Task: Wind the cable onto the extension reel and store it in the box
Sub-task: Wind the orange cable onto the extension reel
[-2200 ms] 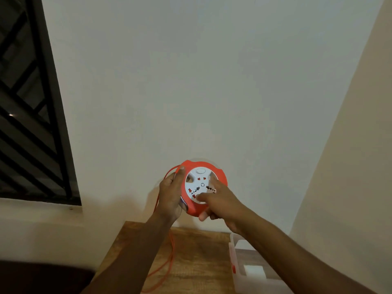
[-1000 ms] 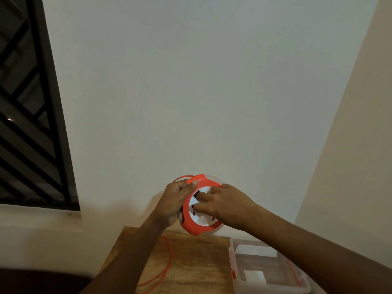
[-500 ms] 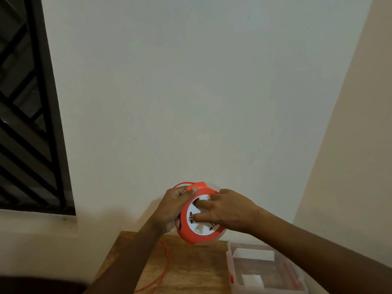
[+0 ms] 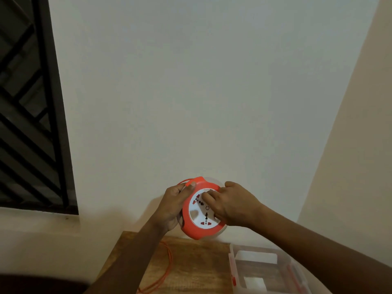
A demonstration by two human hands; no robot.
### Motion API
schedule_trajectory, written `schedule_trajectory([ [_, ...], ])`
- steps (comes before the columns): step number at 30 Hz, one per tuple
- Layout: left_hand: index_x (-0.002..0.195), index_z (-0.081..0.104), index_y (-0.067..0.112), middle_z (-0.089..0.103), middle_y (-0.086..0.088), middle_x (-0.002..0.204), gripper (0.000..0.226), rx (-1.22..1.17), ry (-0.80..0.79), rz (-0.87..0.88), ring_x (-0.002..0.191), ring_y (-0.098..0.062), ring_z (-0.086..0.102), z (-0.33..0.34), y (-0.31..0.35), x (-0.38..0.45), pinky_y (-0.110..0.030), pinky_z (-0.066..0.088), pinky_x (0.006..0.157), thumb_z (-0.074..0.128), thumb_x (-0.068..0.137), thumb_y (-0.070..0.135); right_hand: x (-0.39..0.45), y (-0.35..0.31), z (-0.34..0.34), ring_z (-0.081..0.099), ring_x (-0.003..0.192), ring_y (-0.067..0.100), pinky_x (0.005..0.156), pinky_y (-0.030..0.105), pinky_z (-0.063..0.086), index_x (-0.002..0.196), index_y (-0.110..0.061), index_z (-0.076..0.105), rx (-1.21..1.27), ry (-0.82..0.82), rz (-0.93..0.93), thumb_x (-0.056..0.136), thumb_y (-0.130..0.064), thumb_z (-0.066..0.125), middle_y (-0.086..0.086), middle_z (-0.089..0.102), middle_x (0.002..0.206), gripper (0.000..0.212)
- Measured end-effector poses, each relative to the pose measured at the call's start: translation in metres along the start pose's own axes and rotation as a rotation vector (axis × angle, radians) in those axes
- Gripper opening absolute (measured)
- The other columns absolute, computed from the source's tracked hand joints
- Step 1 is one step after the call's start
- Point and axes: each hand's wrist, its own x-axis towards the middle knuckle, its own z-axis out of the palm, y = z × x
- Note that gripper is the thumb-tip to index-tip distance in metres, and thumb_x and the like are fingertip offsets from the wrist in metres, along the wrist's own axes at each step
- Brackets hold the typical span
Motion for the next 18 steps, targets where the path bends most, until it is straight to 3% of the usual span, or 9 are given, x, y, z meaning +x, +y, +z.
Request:
schedule_trajectory([
  [3,0.115,0.071,0.017,0.08,-0.008,0.104,0.035,-0.052,0.04,0.023,0.091,-0.032,0.078,0.001,0.0,0.001,-0.044,0.065,0.078,0.064,0.092,0.042,0.003,-0.003,0.007,0.062,0.046,0.023,0.049,0.027,0.048,0.1,-0.013,0.041,-0.013,0.068,0.1,0.054,-0.044,0.086,0.005,0.071,0.072,0.072],
  [6,0.117,0.07,0.021,0.08,-0.005,0.107,0.028,-0.106,0.121,0.055,0.093,-0.03,0.078,0.003,-0.002,0.002,-0.044,0.065,0.078,0.059,0.097,0.037,0.006,-0.007,0.009,0.059,0.043,0.023,0.047,0.027,0.047,0.103,-0.011,0.056,-0.004,0.08,0.256,0.062,-0.048,0.077,0.007,0.071,0.07,0.059],
  [10,0.109,0.072,0.027,0.081,0.002,0.101,0.02,-0.075,0.215,0.13,0.089,-0.024,0.079,0.015,-0.004,0.0,-0.04,0.065,0.074,0.064,0.094,0.039,0.012,-0.036,0.012,0.065,0.06,0.021,0.054,0.027,0.053,0.105,-0.015,0.062,0.258,0.016,0.727,0.073,-0.065,0.054,0.001,0.073,0.081,0.06],
  [13,0.099,0.072,0.032,0.08,0.012,0.091,0.012,0.022,0.241,0.132,0.086,-0.018,0.078,0.021,-0.018,-0.006,-0.031,0.065,0.071,0.064,0.095,0.04,0.007,-0.066,0.019,0.065,0.074,0.01,0.058,0.014,0.041,0.104,-0.023,0.062,0.534,-0.019,1.027,0.076,-0.074,0.05,-0.009,0.072,0.092,0.059],
  [15,0.105,0.072,0.032,0.08,0.009,0.1,0.021,0.061,0.249,0.095,0.091,-0.02,0.077,0.021,-0.028,-0.009,-0.037,0.065,0.079,0.065,0.092,0.047,0.004,-0.077,0.02,0.065,0.078,0.009,0.058,0.01,0.038,0.101,-0.026,0.063,0.614,-0.051,1.094,0.077,-0.075,0.051,-0.011,0.072,0.098,0.056],
  [18,0.111,0.072,0.026,0.08,0.002,0.104,0.029,0.047,0.249,0.036,0.087,-0.022,0.078,0.017,-0.033,-0.008,-0.038,0.066,0.076,0.064,0.093,0.047,0.004,-0.078,0.016,0.067,0.084,0.011,0.071,0.017,0.05,0.105,-0.026,0.065,0.579,-0.153,1.032,0.083,-0.072,0.045,-0.009,0.072,0.104,0.055],
])
